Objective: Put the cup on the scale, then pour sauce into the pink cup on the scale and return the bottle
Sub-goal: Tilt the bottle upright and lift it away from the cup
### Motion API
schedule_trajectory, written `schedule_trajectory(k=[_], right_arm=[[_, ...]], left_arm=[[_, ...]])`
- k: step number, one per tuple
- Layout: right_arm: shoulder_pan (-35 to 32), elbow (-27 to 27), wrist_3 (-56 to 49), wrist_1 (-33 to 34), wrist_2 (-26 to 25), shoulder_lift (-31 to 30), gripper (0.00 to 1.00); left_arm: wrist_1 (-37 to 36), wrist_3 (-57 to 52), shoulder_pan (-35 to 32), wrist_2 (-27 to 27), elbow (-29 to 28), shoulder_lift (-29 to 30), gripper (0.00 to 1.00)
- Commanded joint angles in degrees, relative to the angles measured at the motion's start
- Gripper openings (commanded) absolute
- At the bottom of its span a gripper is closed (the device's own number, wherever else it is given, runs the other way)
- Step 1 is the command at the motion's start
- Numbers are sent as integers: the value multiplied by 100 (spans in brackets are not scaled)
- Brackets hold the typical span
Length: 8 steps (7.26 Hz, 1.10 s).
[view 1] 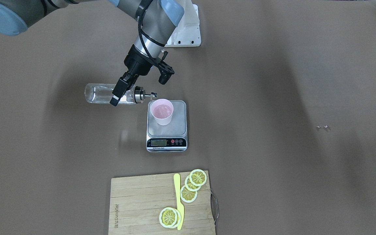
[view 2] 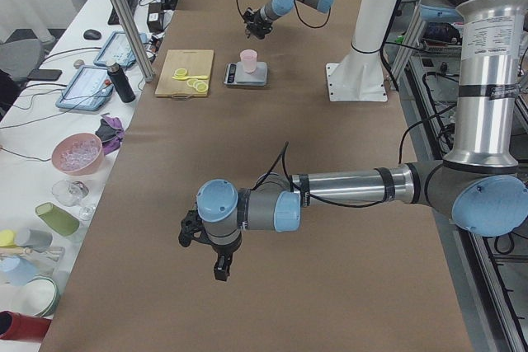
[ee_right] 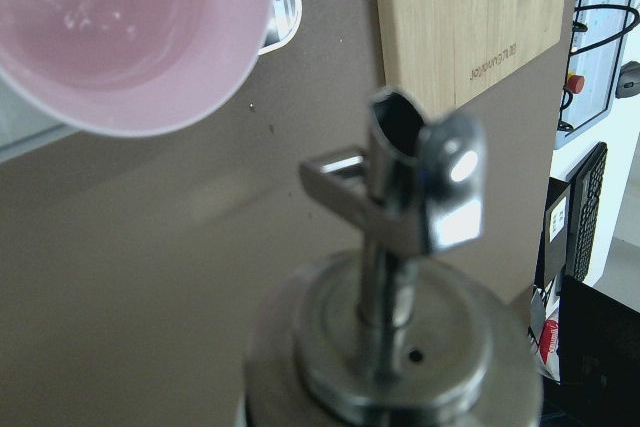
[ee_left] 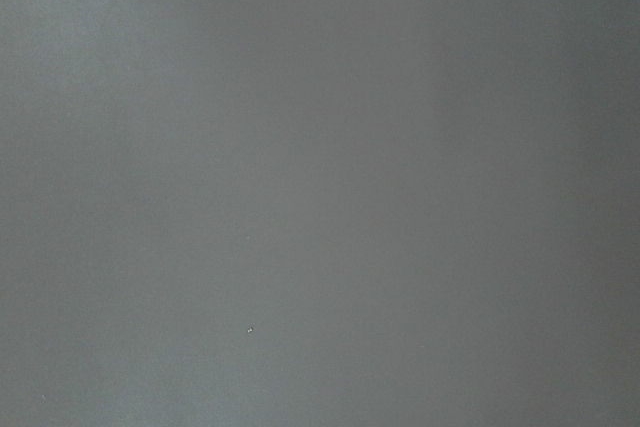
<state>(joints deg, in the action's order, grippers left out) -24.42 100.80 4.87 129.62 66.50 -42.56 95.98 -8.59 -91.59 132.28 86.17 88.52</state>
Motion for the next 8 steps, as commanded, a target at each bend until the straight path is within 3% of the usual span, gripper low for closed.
schedule_trajectory(k=[1,2,3,6,8], right_arm=[[-142,246,-3,-507,65,-112,34],[-282,517,-73,-821,222,-295,34],[-500,772,-239,-1582,554,-697,34],[-1282,1038,-583,-3193,1503,-1385,34],[-2002,1021,-689,-4456,2546,-1911,34]], left_arm=[[0,24,0,0,14,42,99],[0,42,0,-9,14,103,99],[0,42,0,-9,14,182,99],[-26,24,0,-52,84,332,100],[-27,103,-8,-53,67,306,100]])
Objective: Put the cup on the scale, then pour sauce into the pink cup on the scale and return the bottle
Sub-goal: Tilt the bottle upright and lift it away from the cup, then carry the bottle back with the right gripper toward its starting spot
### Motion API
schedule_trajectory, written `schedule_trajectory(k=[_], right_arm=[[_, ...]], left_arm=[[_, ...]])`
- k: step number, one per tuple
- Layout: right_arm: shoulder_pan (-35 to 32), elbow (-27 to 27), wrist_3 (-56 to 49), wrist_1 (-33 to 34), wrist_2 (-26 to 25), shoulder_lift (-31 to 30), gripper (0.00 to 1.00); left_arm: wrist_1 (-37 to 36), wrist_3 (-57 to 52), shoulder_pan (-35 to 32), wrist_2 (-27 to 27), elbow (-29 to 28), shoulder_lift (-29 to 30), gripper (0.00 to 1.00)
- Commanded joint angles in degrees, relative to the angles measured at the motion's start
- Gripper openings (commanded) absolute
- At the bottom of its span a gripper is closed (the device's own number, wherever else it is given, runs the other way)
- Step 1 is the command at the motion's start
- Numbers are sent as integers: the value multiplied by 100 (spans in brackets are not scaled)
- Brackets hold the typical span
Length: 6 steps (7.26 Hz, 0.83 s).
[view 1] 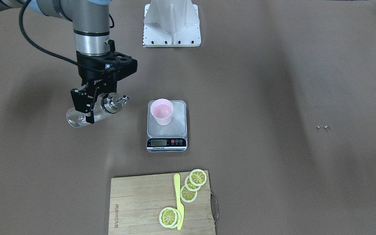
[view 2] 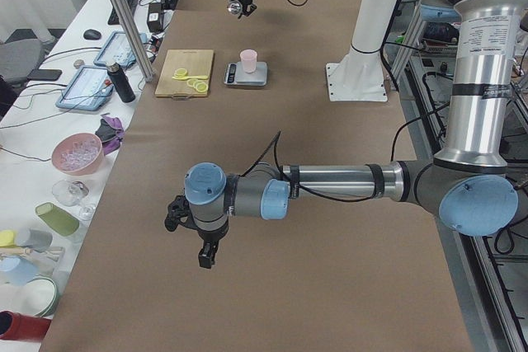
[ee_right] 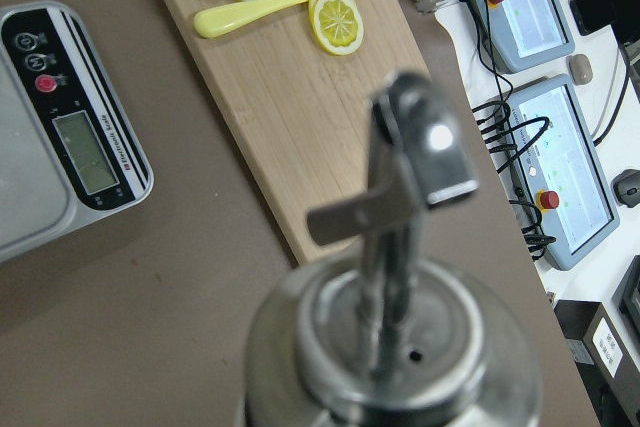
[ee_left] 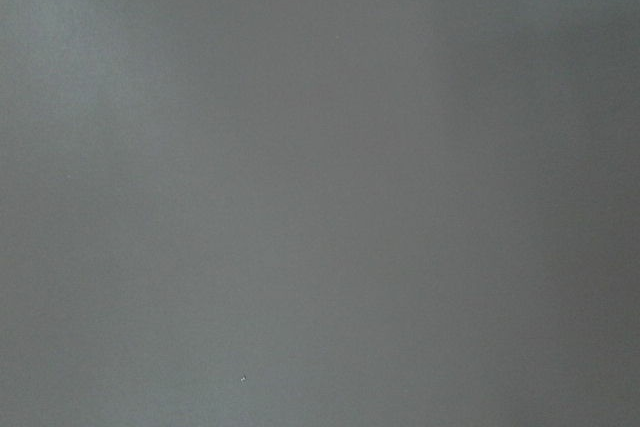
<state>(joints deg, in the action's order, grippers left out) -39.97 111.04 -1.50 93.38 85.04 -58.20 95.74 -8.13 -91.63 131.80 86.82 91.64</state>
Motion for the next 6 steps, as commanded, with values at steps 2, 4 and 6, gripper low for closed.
schedule_trajectory(k=[2,4,6], right_arm=[[-974,-82,-26,-1995,1582,-980,34],[-1650,-797,27,-3353,2564,-1464,34],[-2135,-2036,88,-5129,3244,-1738,34]], left_arm=[[285,758,-13,21,71,-58,100],[586,735,-13,-5,-7,-85,100],[604,787,-4,21,-16,-85,100]])
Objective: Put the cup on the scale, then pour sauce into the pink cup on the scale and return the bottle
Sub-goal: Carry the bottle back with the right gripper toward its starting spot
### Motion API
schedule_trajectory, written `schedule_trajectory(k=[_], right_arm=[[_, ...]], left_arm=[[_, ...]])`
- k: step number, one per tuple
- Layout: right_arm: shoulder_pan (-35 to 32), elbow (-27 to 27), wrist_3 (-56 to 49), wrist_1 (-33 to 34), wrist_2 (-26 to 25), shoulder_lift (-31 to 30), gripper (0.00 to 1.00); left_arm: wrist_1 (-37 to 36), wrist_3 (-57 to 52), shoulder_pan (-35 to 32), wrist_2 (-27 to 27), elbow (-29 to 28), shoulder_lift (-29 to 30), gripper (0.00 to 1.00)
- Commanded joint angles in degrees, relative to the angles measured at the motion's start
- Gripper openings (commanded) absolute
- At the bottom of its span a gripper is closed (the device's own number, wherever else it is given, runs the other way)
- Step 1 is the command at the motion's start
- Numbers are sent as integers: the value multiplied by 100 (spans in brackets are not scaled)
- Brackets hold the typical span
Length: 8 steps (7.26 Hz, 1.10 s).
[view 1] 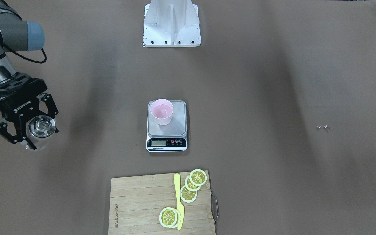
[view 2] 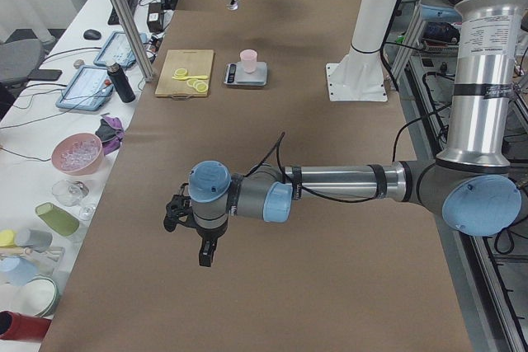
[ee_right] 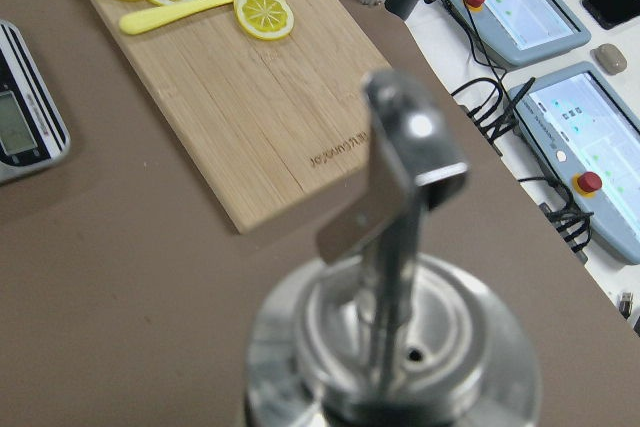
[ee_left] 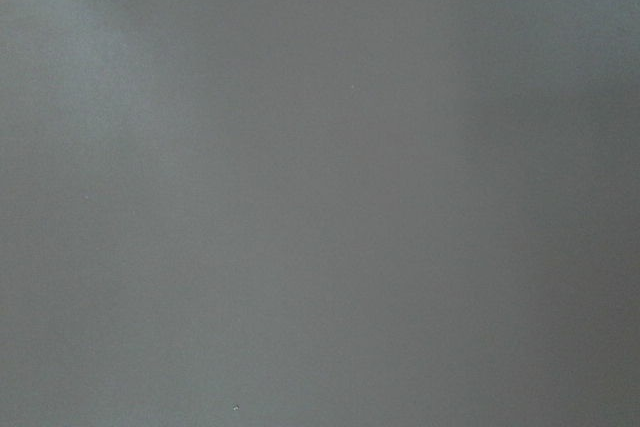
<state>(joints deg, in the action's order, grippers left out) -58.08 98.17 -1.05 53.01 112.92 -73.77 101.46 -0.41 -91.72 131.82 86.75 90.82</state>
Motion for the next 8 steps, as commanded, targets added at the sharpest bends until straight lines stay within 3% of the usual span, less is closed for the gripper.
schedule_trajectory(k=[1,4,5,8], right_arm=[[-440,-1138,156,-1718,607,-242,34],[-766,-1353,735,-2950,1275,-541,34],[-801,-1475,885,-3425,1399,-646,34],[-819,-2283,1842,-5278,1707,-735,34]], left_arm=[[41,6,5,37,9,49,100],[41,-30,-4,63,44,-3,100],[32,-21,5,307,35,-3,100],[15,-3,5,397,35,14,100]])
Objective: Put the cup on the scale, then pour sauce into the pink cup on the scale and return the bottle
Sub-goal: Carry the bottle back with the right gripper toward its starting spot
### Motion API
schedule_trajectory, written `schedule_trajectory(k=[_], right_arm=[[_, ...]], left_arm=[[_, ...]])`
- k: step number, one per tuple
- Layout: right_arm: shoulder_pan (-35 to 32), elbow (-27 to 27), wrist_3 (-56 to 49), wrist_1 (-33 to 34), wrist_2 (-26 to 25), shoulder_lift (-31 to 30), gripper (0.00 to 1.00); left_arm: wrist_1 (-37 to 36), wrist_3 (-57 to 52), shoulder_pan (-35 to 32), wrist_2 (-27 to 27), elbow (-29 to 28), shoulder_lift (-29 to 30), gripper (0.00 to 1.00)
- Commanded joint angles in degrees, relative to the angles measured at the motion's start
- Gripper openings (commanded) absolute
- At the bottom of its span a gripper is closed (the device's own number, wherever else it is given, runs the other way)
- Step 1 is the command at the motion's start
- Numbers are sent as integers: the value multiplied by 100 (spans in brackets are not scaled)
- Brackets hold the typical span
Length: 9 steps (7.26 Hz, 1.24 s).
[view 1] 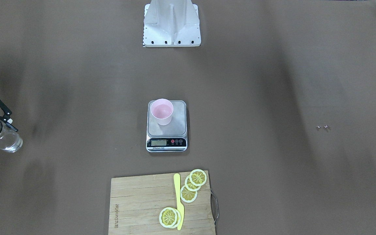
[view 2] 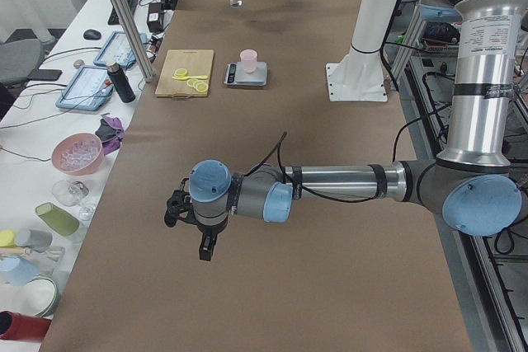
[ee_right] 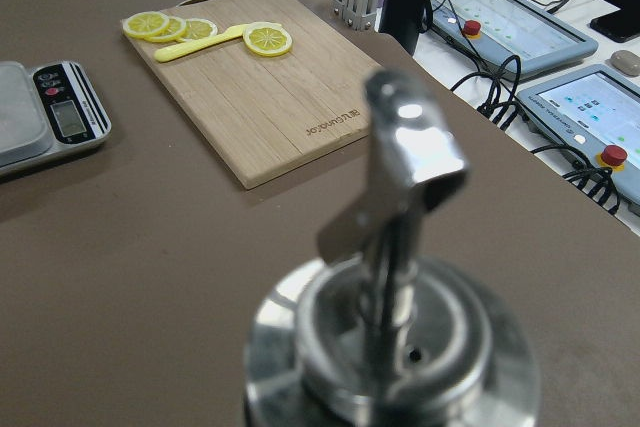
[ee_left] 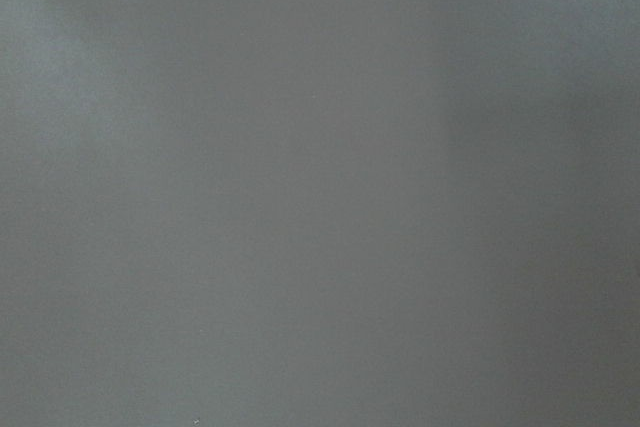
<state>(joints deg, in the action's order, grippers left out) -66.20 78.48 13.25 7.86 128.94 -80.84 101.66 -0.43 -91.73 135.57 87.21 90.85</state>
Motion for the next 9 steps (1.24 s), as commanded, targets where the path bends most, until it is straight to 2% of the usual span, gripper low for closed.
schedule_trajectory(k=[1,3,5,9], right_arm=[[-7,-394,659,-1108,192,-63,34],[11,-622,1222,-1714,246,-72,34],[46,-1131,1364,-2338,237,-37,34],[116,-1458,1373,-2552,211,-37,34]], left_arm=[[11,16,6,5,-55,29,100],[20,25,6,4,-82,-6,100],[29,8,6,13,-64,-6,100],[46,7,6,-4,-46,20,100]])
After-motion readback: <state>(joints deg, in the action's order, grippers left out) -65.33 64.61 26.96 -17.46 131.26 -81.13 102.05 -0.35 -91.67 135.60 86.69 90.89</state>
